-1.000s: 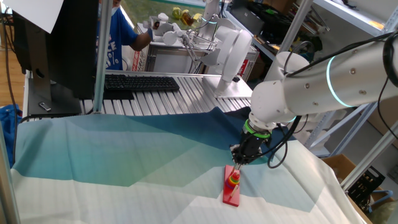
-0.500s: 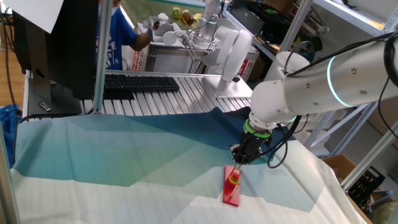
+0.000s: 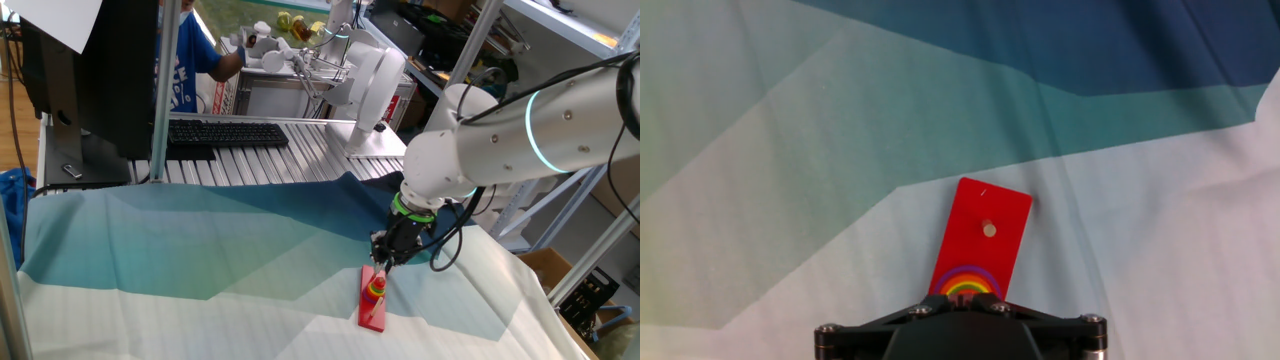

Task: Take out one Hanoi block and throw it aside

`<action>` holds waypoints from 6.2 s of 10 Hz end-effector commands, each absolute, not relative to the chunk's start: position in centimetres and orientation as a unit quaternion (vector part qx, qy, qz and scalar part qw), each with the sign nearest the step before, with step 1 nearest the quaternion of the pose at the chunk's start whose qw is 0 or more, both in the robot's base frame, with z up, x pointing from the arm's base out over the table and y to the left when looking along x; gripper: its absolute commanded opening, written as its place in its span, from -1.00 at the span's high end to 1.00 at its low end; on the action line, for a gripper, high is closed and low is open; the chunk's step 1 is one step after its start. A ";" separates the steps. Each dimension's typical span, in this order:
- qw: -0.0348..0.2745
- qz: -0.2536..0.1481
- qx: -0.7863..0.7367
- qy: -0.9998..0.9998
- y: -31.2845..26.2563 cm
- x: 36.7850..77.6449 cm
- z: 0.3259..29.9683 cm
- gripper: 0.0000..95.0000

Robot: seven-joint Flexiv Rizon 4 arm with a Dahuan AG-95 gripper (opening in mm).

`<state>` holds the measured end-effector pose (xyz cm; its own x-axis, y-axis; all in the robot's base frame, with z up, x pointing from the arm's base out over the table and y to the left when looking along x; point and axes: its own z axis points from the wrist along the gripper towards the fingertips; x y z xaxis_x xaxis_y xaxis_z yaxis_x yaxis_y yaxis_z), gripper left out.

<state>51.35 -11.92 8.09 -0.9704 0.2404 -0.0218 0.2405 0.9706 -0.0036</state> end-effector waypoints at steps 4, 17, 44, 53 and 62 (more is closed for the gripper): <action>0.014 0.000 0.117 0.993 -12.2 51.3 7.1 0.60; 0.019 0.007 0.121 0.992 -12.2 51.2 6.5 0.60; 0.019 0.017 0.124 0.992 -12.0 50.9 6.0 0.20; 0.018 0.019 0.117 0.993 -12.0 50.9 5.9 1.00; -0.011 0.006 0.154 0.988 -9.0 49.8 10.0 1.00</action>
